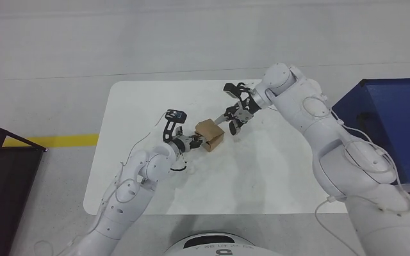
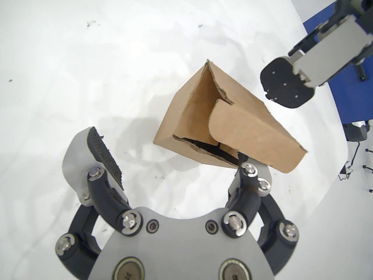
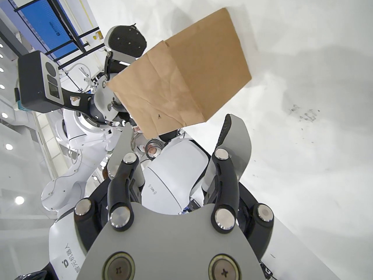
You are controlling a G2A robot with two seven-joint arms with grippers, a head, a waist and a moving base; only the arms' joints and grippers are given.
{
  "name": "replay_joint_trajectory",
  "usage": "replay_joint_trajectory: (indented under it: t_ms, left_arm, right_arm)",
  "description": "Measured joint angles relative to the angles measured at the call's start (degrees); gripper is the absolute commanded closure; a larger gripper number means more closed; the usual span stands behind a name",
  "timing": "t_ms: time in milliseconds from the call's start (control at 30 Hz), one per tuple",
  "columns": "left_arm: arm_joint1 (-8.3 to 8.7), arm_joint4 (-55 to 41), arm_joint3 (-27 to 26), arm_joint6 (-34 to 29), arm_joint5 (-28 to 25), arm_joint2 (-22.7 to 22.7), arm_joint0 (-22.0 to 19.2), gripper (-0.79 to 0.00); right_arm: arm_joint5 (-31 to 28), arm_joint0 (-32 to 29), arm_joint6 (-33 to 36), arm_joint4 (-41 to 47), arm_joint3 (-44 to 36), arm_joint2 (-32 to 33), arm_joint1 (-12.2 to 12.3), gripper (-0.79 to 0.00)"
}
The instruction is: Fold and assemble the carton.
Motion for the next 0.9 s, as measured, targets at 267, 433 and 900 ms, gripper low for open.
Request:
replay_joint_trajectory:
  t_ms: [267, 433, 900]
  left_arm:
    - [0.71, 0.1, -2.0, 0.7, -1.1, -3.0, 2.9, -0.785]
    - [1.98, -0.3, -6.2, 0.1, -6.3, -7.4, 8.3, -0.785]
    - [2.82, 0.7, -9.9, -2.7, -6.3, -10.1, 9.5, -0.785]
  right_arm:
    - [-0.3, 0.5, 0.0, 2.3, 1.3, 0.3, 0.1, -0.372]
    - [0.8, 1.0, 0.0, 3.0, 2.1, -1.1, -0.4, -0.363]
    - [4.6, 2.4, -3.6, -0.2, 5.4, -4.2, -3.2, -0.351]
